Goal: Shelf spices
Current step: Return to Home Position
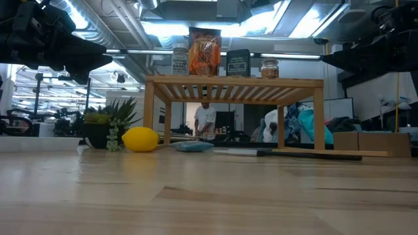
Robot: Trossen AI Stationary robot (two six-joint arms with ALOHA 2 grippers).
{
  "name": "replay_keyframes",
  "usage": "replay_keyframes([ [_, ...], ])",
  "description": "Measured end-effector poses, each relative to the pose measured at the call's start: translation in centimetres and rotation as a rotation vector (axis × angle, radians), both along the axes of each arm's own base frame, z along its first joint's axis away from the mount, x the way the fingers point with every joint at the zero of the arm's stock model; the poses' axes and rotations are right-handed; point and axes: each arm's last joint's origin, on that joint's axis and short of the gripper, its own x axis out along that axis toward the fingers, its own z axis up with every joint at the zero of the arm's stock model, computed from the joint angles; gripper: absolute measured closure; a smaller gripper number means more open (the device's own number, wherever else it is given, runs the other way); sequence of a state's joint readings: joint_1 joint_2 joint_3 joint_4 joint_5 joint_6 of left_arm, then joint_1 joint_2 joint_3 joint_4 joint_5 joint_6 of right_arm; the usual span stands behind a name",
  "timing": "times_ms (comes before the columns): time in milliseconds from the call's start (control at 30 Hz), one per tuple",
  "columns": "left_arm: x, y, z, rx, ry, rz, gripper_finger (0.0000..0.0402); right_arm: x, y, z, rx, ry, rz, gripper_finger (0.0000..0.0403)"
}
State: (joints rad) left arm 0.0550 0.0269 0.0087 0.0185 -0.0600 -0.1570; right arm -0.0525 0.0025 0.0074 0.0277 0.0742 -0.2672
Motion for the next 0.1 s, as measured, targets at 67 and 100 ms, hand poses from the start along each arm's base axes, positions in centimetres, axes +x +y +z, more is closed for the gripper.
replay_keyframes([
  [67, 0.0, 0.0, 0.01, 0.0, 0.0, 0.0, 0.0265, 0.0, 0.0, 0.0, 0.0, 0.0, 0.0, 0.0126],
  [100, 0.0, 0.0, 0.01, 0.0, 0.0, 0.0, 0.0265, 0.0, 0.0, 0.0, 0.0, 0.0, 0.0, 0.0126],
])
